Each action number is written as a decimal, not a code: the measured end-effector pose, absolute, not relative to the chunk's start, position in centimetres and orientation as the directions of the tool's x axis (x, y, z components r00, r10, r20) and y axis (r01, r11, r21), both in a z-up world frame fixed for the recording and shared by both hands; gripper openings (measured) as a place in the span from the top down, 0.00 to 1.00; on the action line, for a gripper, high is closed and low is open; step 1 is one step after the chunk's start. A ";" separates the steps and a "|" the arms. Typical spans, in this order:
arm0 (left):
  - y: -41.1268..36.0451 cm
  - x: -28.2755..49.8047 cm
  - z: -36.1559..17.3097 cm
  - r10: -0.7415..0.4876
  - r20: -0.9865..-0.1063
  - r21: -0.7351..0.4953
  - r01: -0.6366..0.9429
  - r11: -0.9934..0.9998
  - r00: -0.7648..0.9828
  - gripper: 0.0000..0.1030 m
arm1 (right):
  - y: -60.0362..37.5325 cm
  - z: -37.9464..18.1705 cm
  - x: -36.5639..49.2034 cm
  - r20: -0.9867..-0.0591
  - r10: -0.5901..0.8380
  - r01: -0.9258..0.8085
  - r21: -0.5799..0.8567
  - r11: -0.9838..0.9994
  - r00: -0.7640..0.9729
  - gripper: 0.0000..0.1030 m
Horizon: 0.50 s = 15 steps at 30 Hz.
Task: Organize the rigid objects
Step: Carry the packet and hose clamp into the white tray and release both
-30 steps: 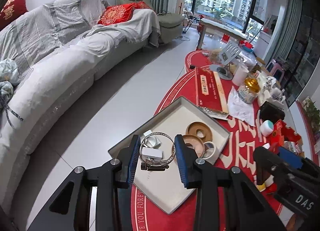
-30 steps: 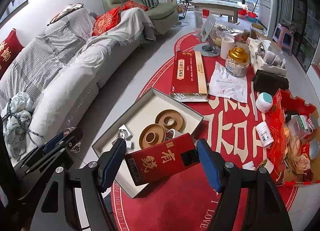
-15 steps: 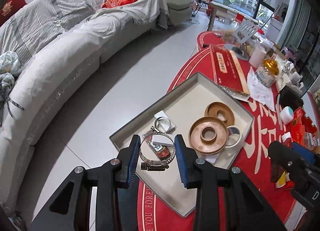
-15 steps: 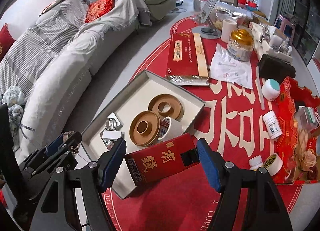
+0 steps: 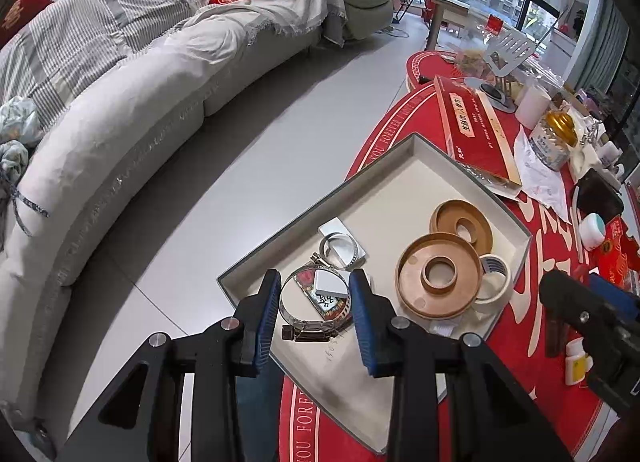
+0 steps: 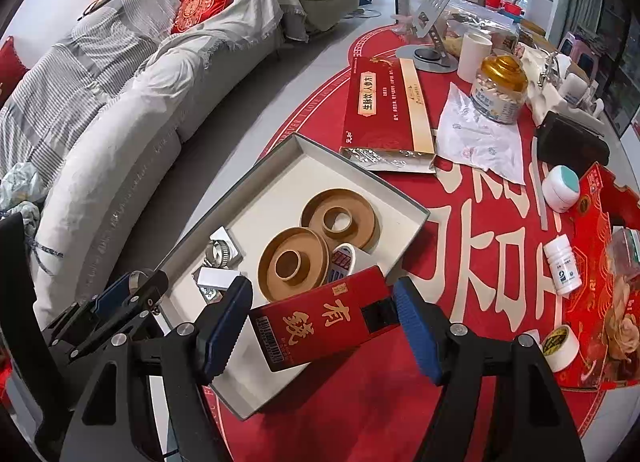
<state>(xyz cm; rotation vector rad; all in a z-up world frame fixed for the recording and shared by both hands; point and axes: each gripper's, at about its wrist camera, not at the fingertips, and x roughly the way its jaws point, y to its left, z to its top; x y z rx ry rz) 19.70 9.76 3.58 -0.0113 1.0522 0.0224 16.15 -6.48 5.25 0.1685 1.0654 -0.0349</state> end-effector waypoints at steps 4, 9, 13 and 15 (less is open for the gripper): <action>9.7 20.1 3.2 0.017 -0.872 0.005 -0.025 1.000 0.489 0.63 | -6.3 4.8 16.7 -0.876 0.053 0.105 0.117 0.988 0.479 0.28; 9.8 20.4 2.8 0.017 -0.877 0.006 -0.025 1.000 0.481 0.63 | -6.3 4.4 17.3 -0.879 0.051 0.106 0.115 0.988 0.474 0.28; 9.7 20.7 2.5 0.020 -0.879 0.009 -0.025 1.000 0.477 0.63 | -6.3 4.2 17.7 -0.881 0.048 0.107 0.110 0.988 0.471 0.28; 9.8 20.8 2.4 0.021 -0.880 0.010 -0.026 1.000 0.474 0.63 | -6.4 4.1 17.9 -0.882 0.046 0.109 0.109 0.988 0.469 0.28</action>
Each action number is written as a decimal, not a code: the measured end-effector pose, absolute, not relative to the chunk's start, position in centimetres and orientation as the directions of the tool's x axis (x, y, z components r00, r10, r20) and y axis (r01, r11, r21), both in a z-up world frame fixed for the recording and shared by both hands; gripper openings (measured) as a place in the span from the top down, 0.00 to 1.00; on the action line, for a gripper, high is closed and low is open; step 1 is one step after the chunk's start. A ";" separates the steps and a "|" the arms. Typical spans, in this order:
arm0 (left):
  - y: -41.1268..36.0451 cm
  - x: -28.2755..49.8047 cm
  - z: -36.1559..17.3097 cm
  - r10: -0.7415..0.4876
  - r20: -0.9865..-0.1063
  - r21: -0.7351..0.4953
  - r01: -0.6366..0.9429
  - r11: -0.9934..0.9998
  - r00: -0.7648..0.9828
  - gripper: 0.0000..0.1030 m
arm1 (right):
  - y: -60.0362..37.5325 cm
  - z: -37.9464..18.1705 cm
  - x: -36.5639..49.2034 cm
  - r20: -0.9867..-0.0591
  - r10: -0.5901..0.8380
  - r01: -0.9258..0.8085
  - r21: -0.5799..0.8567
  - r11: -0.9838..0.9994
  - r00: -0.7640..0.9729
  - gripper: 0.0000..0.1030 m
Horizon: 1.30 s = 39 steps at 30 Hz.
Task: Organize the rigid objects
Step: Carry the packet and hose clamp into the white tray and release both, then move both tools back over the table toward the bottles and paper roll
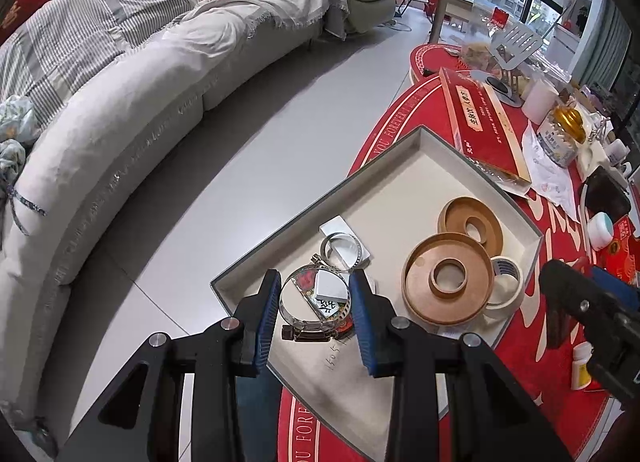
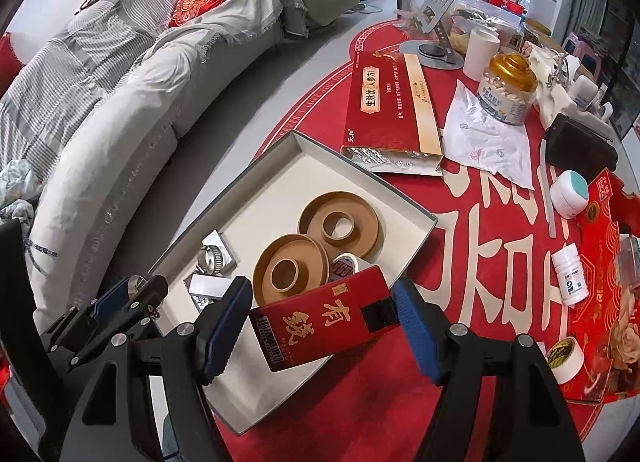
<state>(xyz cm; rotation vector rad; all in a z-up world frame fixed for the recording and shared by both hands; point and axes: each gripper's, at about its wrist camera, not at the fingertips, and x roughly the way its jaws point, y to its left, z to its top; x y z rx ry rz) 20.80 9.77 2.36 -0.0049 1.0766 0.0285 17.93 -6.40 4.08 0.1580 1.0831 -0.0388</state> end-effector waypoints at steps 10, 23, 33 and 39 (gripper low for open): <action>9.7 21.5 1.5 0.030 -0.889 0.019 -0.030 0.999 0.458 0.63 | -6.5 3.3 19.0 -0.884 0.042 0.111 0.105 0.988 0.466 0.28; 8.4 22.9 -0.8 0.032 -0.898 0.044 0.018 0.999 0.440 0.63 | -6.4 1.2 21.5 -0.886 0.044 0.121 0.112 0.986 0.461 0.28; 7.2 22.6 -1.6 -0.015 -0.889 0.029 0.090 0.996 0.457 0.01 | -7.1 0.0 21.8 -0.880 -0.004 0.129 0.065 0.990 0.475 0.00; 6.7 21.5 0.2 -0.044 -0.874 0.011 0.111 0.994 0.483 0.01 | -11.2 1.2 17.6 -0.871 -0.042 0.182 0.054 0.982 0.489 0.00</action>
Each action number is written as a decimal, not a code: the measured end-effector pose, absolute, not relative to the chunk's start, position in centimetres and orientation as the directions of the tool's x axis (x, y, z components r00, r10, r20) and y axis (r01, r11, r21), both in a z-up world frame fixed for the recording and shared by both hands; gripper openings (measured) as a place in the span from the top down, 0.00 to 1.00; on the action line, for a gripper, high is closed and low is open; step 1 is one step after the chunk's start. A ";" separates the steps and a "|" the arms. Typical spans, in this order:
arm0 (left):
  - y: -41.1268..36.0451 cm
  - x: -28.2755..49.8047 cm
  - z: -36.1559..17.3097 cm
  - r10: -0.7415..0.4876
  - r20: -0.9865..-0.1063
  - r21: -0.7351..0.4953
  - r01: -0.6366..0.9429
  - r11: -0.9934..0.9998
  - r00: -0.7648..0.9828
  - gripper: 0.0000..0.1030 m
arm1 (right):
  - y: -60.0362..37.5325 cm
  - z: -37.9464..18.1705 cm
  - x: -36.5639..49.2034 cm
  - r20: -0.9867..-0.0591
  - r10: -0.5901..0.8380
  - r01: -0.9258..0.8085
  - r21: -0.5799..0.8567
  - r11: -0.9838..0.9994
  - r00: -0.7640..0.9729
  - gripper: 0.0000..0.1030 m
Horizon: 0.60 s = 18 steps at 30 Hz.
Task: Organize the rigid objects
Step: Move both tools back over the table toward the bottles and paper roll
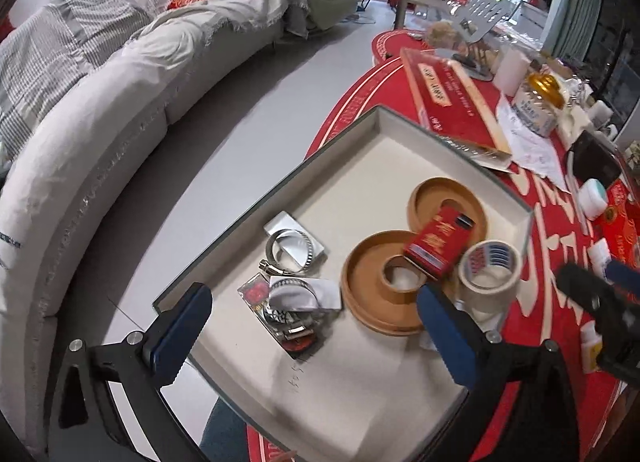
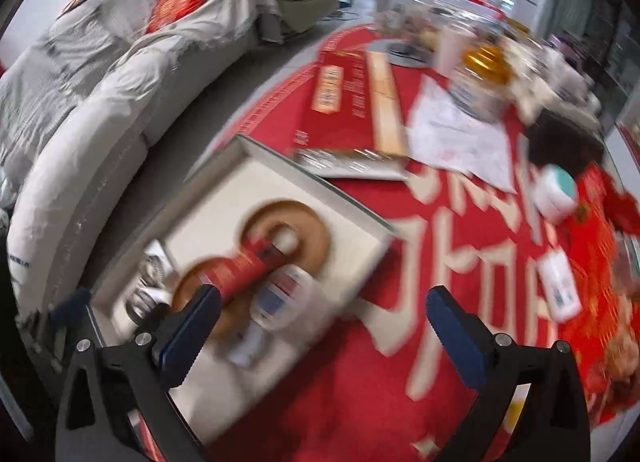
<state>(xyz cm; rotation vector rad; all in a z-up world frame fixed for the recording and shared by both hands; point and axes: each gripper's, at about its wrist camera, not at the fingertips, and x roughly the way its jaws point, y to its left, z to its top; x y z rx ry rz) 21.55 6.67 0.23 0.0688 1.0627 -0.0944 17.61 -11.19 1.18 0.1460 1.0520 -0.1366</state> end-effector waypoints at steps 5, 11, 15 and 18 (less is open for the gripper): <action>5.7 19.6 1.1 -0.065 -0.871 0.011 0.153 0.988 0.486 0.00 | -16.2 -0.7 13.3 -0.885 -0.162 0.239 -0.059 0.969 0.436 0.00; 4.7 17.2 2.3 -0.121 -0.865 -0.021 0.206 0.978 0.486 0.00 | -20.1 -3.8 11.7 -0.909 -0.193 0.227 -0.113 0.967 0.369 0.05; 4.3 15.9 3.6 -0.169 -0.861 -0.054 0.244 0.968 0.480 0.00 | -20.6 -5.8 11.3 -0.932 -0.160 0.215 -0.093 0.972 0.324 0.26; 3.3 15.1 5.1 -0.211 -0.853 -0.078 0.283 0.956 0.478 0.01 | -21.6 -6.9 9.7 -0.945 -0.099 0.292 -0.004 0.956 0.311 0.49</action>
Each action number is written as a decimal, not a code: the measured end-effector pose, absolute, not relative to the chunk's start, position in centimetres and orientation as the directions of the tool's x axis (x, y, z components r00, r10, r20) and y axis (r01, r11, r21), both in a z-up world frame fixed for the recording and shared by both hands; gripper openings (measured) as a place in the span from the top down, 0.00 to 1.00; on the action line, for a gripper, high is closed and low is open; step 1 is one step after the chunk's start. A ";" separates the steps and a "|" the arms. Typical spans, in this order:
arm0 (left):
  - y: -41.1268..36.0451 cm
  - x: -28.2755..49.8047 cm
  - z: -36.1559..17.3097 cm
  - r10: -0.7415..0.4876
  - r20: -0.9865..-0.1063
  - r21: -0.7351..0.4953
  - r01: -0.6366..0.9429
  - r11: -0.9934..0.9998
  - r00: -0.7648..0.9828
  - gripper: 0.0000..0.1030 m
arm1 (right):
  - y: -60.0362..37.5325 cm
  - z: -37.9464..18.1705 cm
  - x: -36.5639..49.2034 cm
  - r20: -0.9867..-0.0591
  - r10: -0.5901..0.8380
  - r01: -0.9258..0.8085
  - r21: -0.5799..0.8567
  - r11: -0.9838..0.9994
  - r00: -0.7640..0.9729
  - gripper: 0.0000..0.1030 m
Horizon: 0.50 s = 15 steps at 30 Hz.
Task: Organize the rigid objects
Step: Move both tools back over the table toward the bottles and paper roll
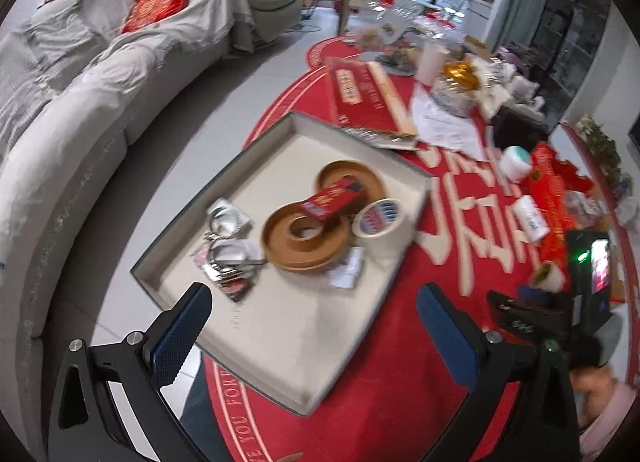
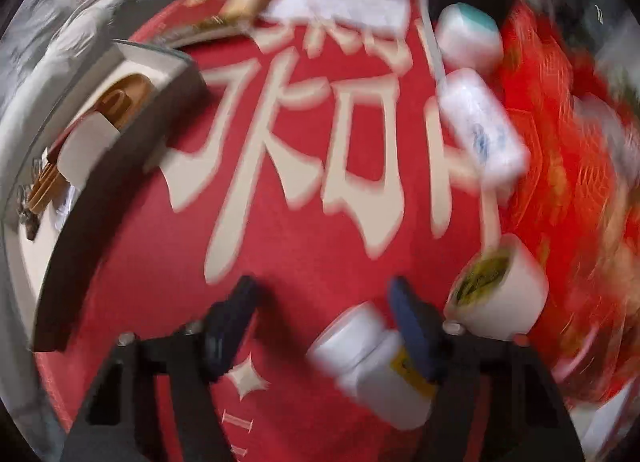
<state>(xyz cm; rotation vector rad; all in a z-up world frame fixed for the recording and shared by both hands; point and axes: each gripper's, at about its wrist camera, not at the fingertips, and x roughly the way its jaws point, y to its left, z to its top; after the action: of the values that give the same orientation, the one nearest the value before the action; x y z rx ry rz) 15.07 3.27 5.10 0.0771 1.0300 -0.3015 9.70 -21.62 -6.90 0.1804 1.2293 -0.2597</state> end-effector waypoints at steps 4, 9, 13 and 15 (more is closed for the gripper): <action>0.0 14.0 7.1 -0.271 -0.843 -0.097 0.365 0.926 0.464 0.01 | -21.8 -6.4 6.7 -0.952 -0.100 0.347 0.007 0.938 0.288 0.99; -5.3 12.6 7.4 -0.333 -0.841 -0.103 0.478 0.873 0.426 0.01 | -23.5 -5.6 1.2 -0.938 0.046 0.433 0.201 0.879 0.343 0.98; -8.7 11.6 6.3 -0.323 -0.850 -0.061 0.532 0.845 0.415 0.01 | -24.6 -3.9 -3.3 -0.910 0.043 0.425 0.234 0.874 0.413 0.39; -9.8 11.3 5.6 -0.319 -0.861 -0.055 0.549 0.834 0.397 0.01 | -25.4 -3.1 -5.0 -0.888 0.007 0.428 0.228 0.875 0.460 0.10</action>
<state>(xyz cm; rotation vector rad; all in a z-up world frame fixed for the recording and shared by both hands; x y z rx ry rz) 11.35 -9.80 5.58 0.2539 1.0250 -0.5573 -4.99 -25.44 -3.15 0.4577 1.0698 -0.2704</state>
